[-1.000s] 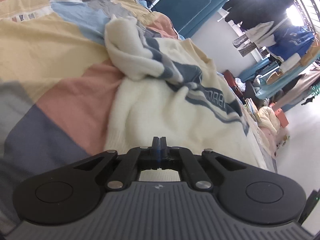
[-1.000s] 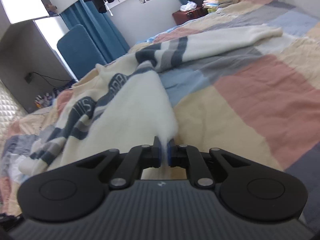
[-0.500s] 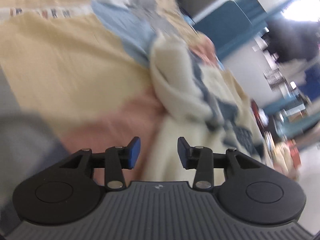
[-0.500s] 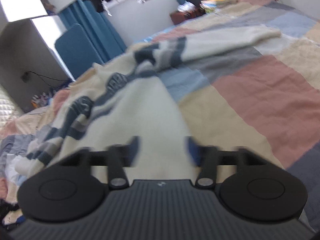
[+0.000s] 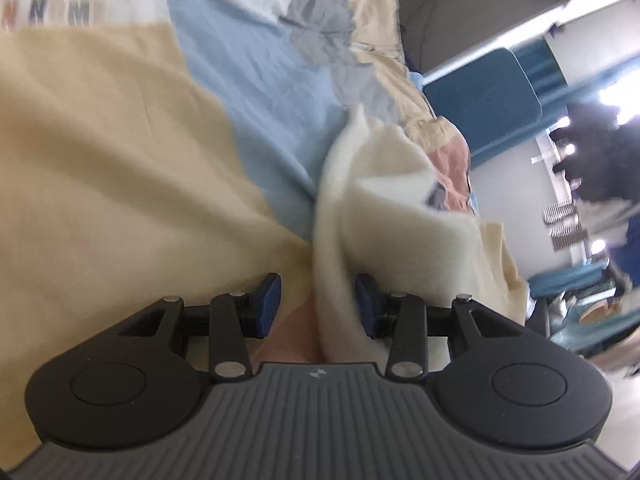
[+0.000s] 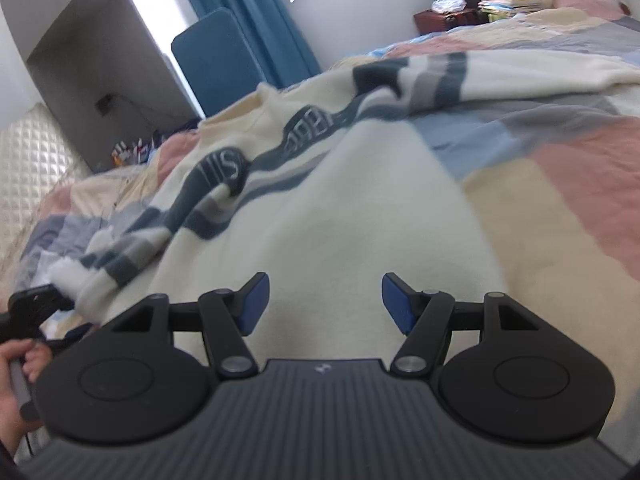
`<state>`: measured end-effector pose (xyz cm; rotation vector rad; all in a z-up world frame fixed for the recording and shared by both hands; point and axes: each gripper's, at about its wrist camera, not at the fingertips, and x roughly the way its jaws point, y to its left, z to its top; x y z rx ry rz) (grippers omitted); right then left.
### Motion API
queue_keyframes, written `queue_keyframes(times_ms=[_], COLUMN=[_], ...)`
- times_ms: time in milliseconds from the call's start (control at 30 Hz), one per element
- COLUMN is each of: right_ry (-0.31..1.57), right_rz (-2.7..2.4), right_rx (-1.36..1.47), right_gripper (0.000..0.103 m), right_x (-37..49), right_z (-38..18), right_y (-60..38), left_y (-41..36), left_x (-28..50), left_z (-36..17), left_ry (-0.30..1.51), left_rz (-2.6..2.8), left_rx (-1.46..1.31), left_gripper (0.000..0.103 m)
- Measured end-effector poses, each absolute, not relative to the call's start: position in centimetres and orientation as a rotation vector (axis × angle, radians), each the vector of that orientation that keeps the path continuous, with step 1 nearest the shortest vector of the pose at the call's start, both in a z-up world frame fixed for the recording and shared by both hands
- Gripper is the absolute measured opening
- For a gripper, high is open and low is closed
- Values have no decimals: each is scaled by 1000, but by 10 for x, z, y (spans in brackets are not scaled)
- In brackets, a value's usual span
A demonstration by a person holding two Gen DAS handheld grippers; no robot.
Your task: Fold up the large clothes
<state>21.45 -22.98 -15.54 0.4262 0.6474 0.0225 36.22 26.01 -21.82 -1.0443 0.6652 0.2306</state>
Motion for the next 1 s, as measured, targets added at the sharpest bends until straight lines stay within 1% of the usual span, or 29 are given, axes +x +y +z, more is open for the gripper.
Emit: queue_keyframes(times_ms=[133,267,333,433,567,633,667,700,800,867,1000], right_ry=[674,645,606,596,599,594,593,593,593,588,578], right_rz=[2,21,27,-6,-23,-32,-36,-40,-49,-50,-52], right_rx=[351,281,227,116,70,59,60,61,63,59,49], right_gripper=[65,65,63,63,63,63,64,64,64,64,63], right_x=[235,251,255,266,275,278,279,280,280,278,278], right_z=[-166,-171,-174,-184,-191,-191,-191,-191,-190,-191,-190], right_y=[-216,-203,-198,-189,-185,-182,-181,-180,-179,-178,-176], left_y=[261,267,268,275,280,279,278,278,281,288,311], left_x=[388,413,425,442,472,485,490,495,505,507,506], left_z=[-221,-223,-229,-240,-240,-231,-225,-217,-186,-156,-94], left_ry=[645,610,589,543,566,575,583,595,577,502,335], left_rz=[183,153,149,165,150,150,167,182,250,291,347], left_rx=[-1007,-1020,-1021,-1106,-1118,-1072,-1042,-1010,-890,-802,-711], left_gripper=[44,44,44,44,44,35,24,18,12,12,11])
